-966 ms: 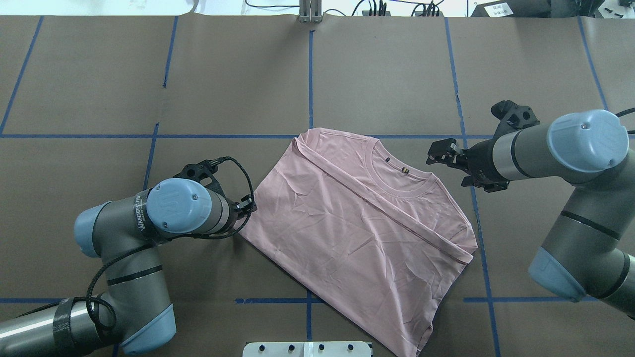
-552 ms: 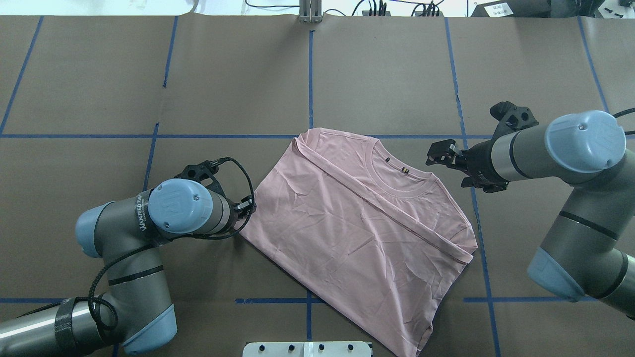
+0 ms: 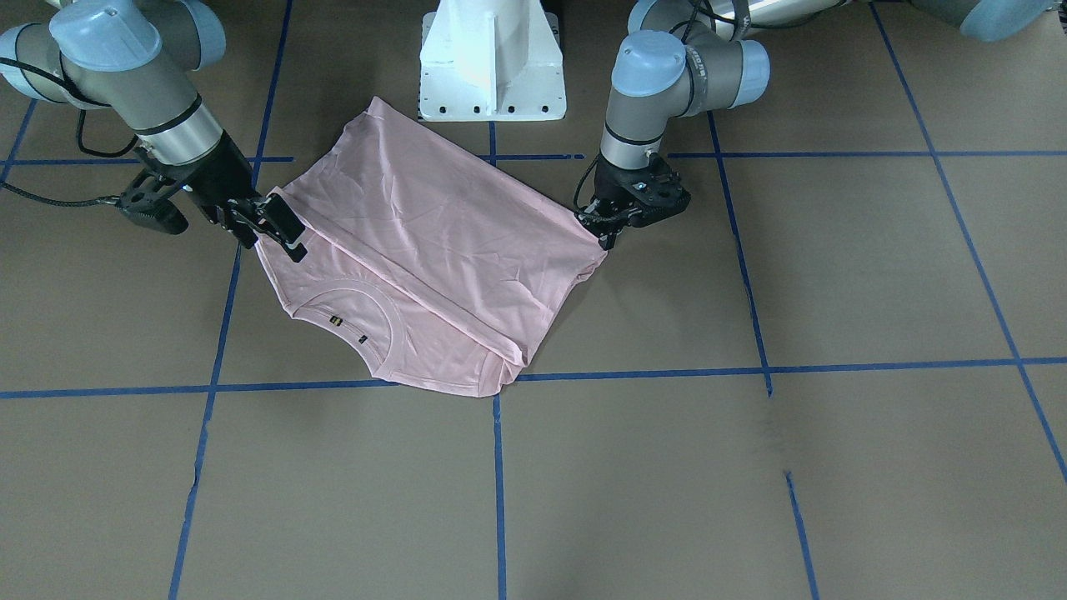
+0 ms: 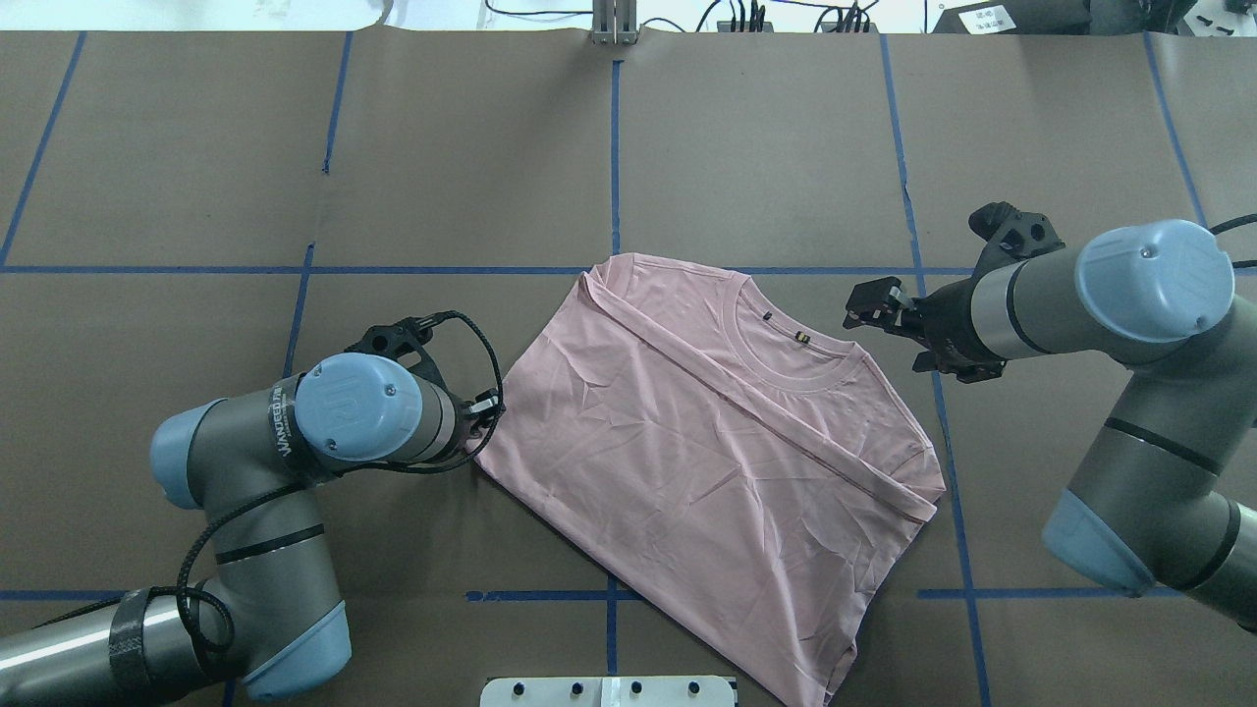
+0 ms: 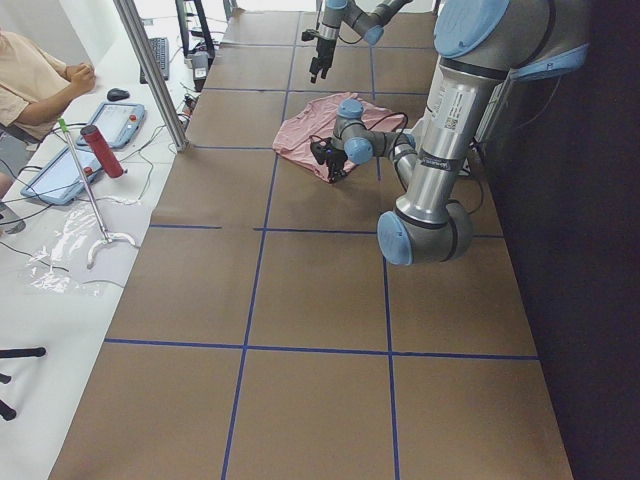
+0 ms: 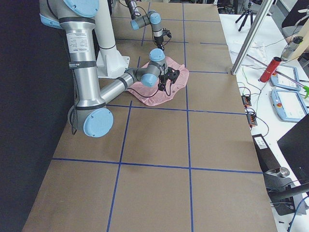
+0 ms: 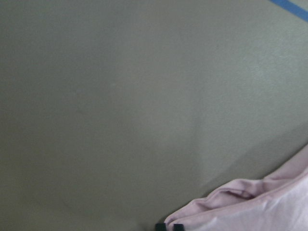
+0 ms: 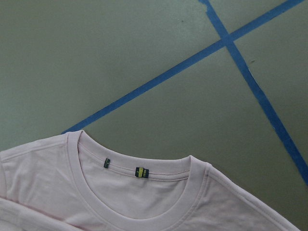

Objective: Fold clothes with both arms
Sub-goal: 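Grasp the shirt edge with the left gripper and pull it farther away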

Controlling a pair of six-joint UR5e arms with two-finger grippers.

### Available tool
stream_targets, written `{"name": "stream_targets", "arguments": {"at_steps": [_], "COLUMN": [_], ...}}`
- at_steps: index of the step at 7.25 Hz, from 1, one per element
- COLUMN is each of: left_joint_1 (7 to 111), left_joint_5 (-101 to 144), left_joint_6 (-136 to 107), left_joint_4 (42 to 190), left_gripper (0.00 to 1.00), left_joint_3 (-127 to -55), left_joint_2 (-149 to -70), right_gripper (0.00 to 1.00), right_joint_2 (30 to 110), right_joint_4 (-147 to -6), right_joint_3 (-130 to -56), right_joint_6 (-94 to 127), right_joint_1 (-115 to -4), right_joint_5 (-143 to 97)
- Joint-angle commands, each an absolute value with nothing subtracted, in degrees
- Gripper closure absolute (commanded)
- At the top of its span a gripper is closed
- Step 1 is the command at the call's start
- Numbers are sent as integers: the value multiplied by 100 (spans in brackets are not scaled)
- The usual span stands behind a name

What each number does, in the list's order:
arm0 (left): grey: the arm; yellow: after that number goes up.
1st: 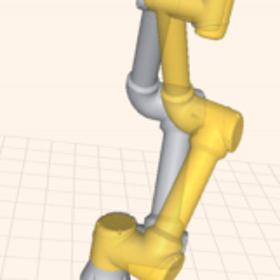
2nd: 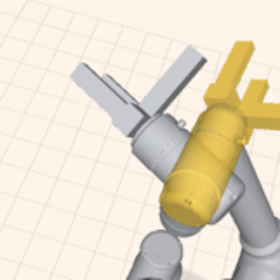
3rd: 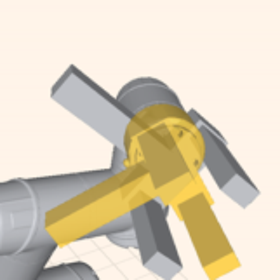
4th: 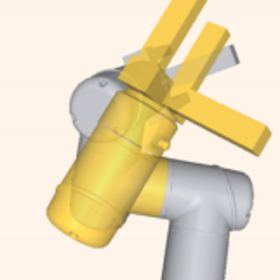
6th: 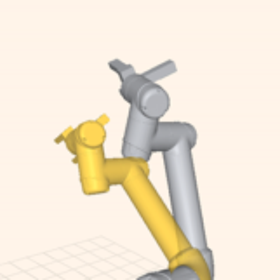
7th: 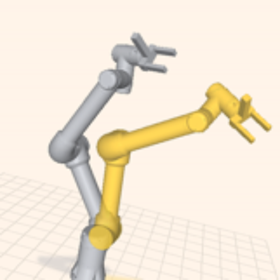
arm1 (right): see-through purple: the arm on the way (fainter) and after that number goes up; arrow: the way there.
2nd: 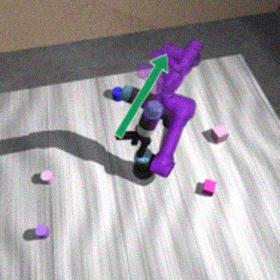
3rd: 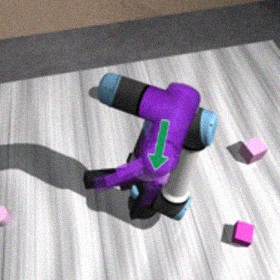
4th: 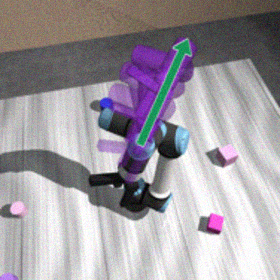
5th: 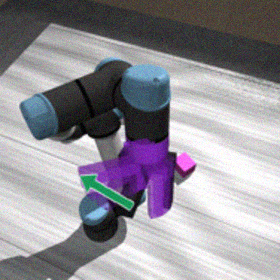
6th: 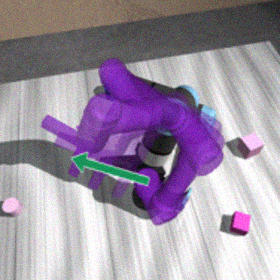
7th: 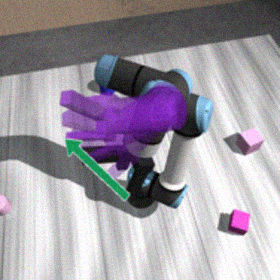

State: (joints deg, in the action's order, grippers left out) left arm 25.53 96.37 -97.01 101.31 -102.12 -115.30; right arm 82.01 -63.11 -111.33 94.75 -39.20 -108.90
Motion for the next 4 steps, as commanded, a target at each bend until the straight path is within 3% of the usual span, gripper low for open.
{"name": "stream_targets", "arguments": {"at_steps": [1, 3, 4], "left_joint_1": [3012, 3695, 3979], "left_joint_5": [9642, 9642, 9642], "left_joint_6": [-8977, -8737, -8588], "left_joint_4": [10142, 10631, 11026], "left_gripper": [100, 100, 100], "left_joint_3": [-10204, -9533, -8544], "left_joint_2": [-11531, -11949, -12614], "right_gripper": [0, 0, 0], "right_joint_2": [8191, 8183, 8183], "right_joint_4": [-6302, -6293, -6293], "right_joint_3": [-11136, -11144, -11145], "right_joint_6": [9475, 9475, 9483], "right_joint_1": [-3920, -3929, -3929], "right_joint_5": [-10890, -10881, -10881]}}
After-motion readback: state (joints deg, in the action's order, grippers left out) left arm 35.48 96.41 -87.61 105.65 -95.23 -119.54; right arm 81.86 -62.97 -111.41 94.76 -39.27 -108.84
